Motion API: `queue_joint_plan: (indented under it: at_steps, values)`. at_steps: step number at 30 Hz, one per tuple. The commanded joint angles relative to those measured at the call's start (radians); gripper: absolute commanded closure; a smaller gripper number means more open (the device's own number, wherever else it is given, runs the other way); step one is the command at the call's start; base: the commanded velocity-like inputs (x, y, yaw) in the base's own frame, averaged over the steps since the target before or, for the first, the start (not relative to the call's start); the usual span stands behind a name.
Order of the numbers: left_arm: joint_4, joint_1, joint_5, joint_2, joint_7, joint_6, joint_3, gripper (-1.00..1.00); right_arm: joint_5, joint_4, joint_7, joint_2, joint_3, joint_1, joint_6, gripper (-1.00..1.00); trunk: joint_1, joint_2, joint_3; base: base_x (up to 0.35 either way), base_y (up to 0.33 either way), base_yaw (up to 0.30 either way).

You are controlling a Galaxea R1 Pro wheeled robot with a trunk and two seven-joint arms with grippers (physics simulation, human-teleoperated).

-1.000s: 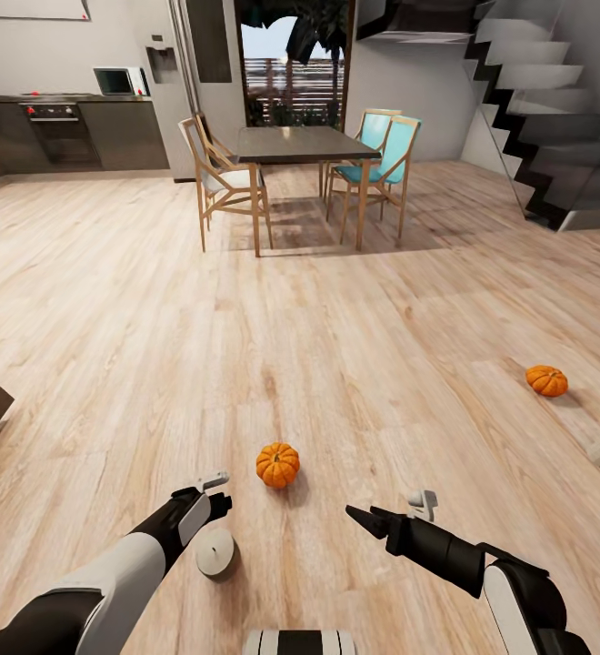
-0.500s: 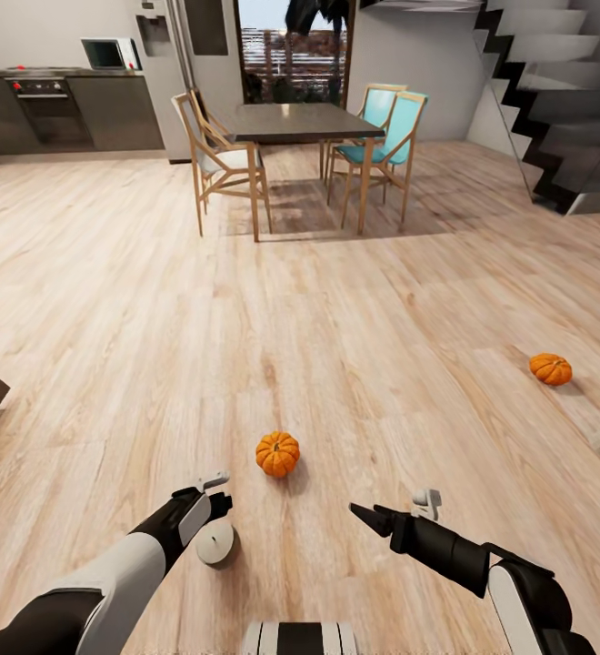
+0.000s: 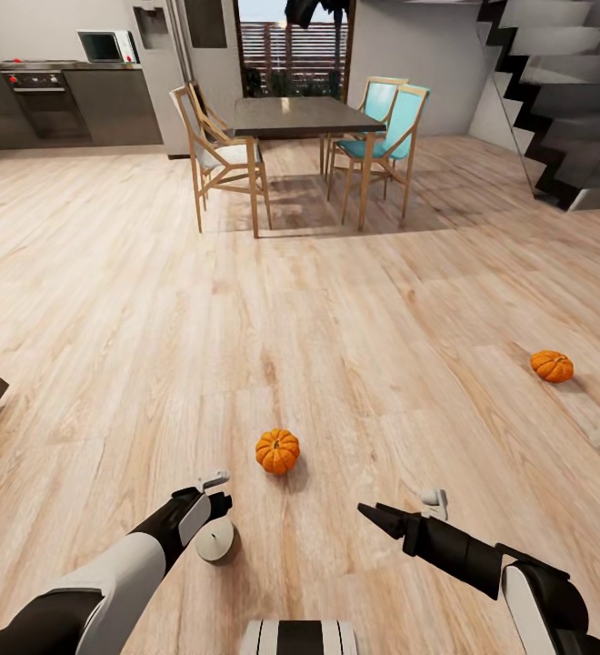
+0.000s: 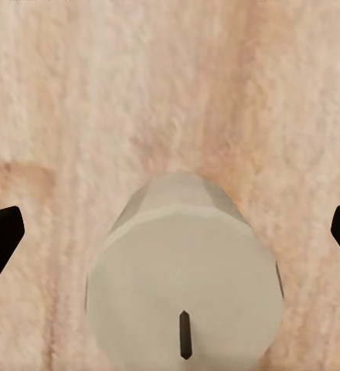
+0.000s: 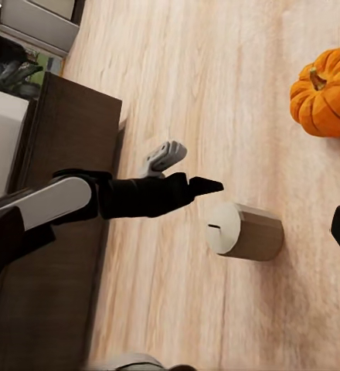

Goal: Place each of the two pumpkins and all three candles from the living room inside a cabinet in the living room (use any cabinet), then make sure every cabinet is closed, and position the cauldron so it is next to a table in the living room.

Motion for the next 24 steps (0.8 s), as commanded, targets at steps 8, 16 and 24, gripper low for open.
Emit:
queue_joint_plan:
  at_steps: [8, 16, 24]
  values:
    - [-0.003, 0.0, 0.005, -0.001, 0.005, 0.005, 0.002, -1.0, -0.002, 0.001, 0.016, -0.014, -0.012, 0.0, 0.01, -1.0, 0.002, -0.001, -0.016, 0.0, 0.0, 0.0]
    - [-0.001, 0.0, 0.004, -0.002, 0.005, 0.009, 0.002, -1.0, -0.001, 0.001, 0.017, -0.015, -0.013, 0.0, 0.01, -1.0, 0.002, -0.001, -0.016, 0.0, 0.0, 0.0]
    - [0.0, 0.0, 0.004, -0.001, 0.006, 0.02, 0.003, -1.0, 0.001, 0.003, 0.017, -0.016, -0.013, 0.0, 0.011, -1.0, 0.002, -0.001, -0.016, 0.0, 0.0, 0.0]
